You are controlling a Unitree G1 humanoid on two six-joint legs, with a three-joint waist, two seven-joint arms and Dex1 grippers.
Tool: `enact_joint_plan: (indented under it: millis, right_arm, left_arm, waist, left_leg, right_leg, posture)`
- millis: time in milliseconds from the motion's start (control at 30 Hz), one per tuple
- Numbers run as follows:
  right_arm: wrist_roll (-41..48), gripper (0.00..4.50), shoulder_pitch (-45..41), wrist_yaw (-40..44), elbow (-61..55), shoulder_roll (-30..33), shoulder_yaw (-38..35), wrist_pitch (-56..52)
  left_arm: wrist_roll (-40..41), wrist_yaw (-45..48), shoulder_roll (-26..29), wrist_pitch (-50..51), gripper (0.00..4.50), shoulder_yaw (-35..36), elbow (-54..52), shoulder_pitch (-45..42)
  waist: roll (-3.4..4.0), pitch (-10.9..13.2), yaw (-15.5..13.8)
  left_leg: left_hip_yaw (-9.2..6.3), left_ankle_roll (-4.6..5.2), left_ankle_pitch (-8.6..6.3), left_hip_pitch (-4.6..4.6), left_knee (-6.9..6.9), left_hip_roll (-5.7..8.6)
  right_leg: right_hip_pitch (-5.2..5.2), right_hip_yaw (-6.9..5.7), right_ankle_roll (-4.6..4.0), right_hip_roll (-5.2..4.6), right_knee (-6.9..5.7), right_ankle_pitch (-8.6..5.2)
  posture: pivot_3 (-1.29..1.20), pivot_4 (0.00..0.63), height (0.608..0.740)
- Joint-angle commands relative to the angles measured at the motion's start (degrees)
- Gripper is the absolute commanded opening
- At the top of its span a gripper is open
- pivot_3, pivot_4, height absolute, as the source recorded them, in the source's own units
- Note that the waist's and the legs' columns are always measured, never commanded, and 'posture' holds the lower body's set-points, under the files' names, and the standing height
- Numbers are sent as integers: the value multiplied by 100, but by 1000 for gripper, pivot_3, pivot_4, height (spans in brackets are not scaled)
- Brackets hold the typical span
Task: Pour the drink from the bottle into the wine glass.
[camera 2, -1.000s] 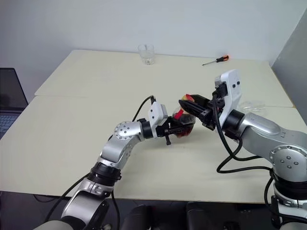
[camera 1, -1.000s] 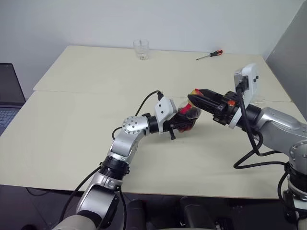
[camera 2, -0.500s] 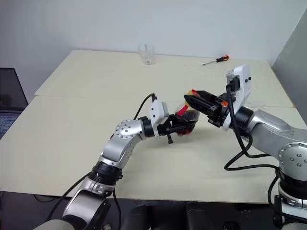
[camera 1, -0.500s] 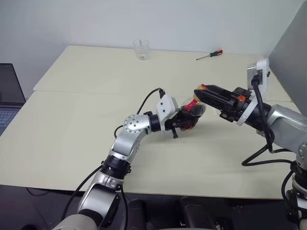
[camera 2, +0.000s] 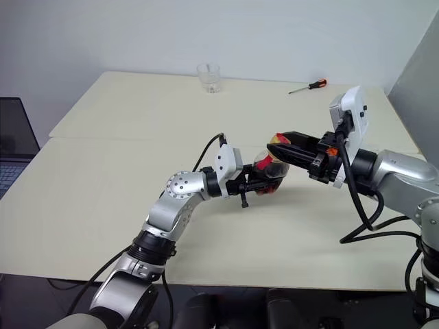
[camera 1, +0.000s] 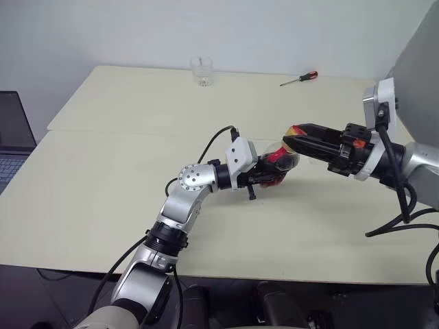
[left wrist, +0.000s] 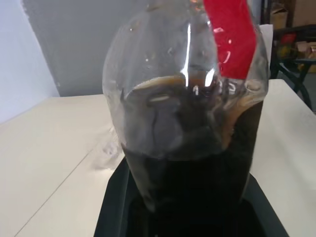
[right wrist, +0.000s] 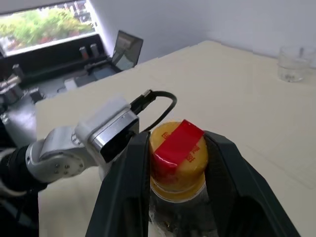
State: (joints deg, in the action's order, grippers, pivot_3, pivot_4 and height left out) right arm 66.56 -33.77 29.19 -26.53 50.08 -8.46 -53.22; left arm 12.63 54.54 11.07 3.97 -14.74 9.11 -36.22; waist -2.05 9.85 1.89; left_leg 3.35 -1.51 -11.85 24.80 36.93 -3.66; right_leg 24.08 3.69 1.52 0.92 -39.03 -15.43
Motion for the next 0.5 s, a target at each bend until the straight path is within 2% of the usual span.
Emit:
enact_joint_plan:
  millis: [33, 200, 500]
  right_arm:
    - [-674, 1205, -396, 951, 168, 145, 226, 526]
    - [-1683, 1205, -660, 2287, 728, 212, 757, 1281]
    - [-2672, 1205, -1546, 3550, 2255, -341, 1161, 2149]
  left_arm:
    - [-25, 25, 4, 67, 867, -35, 30, -11]
    - [3, 17, 44, 150, 850, -25, -93, 55]
    - [45, 13, 30, 274, 847, -29, -215, 78]
  waist:
    - [0, 0, -6]
    - [0, 0, -12]
    - [0, 0, -5]
  left_leg:
    - [0, 0, 0, 0, 0, 0]
    - [2, 0, 0, 2, -1, 0]
    - [2, 0, 0, -1, 1, 0]
  right_leg:
    - [0, -1, 0, 0, 0, 0]
    - [1, -1, 0, 0, 4, 0]
    - [2, -3, -4, 1, -4, 2]
  posture:
    - [0, 150, 740]
    - [0, 150, 740]
    - [0, 150, 740]
